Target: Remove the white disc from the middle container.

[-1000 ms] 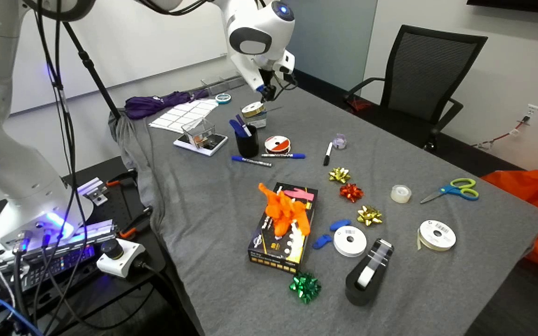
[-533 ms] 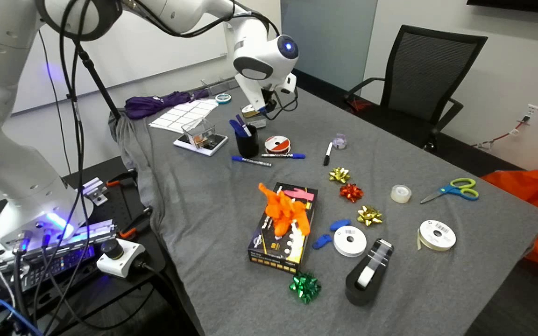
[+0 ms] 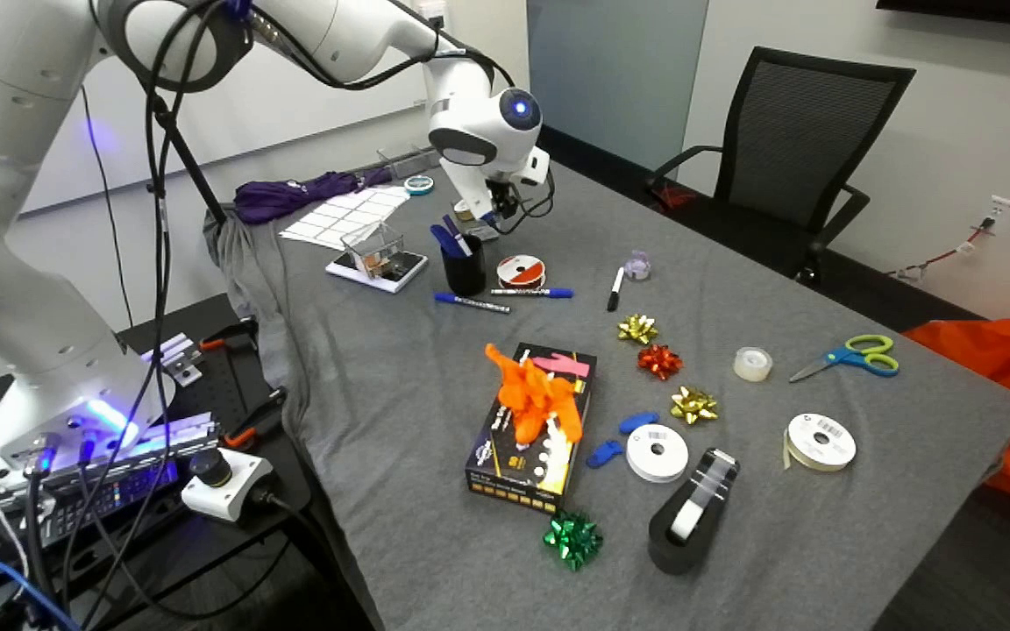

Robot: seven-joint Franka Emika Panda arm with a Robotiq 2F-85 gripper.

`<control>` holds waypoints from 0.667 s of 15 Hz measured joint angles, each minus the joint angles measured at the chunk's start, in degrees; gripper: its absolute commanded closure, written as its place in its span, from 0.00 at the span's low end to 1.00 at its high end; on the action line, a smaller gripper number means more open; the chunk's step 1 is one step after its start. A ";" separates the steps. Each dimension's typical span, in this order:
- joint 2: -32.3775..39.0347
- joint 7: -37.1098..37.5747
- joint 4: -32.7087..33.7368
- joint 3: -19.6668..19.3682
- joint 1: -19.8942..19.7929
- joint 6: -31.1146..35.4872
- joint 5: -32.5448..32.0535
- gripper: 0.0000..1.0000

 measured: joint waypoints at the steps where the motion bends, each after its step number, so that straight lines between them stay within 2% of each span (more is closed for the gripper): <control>1: 0.19 0.01 -0.05 0.04 0.36 0.92 0.00 0.00; 10: 0.69 0.13 -0.69 -0.27 0.91 2.45 -2.35 0.00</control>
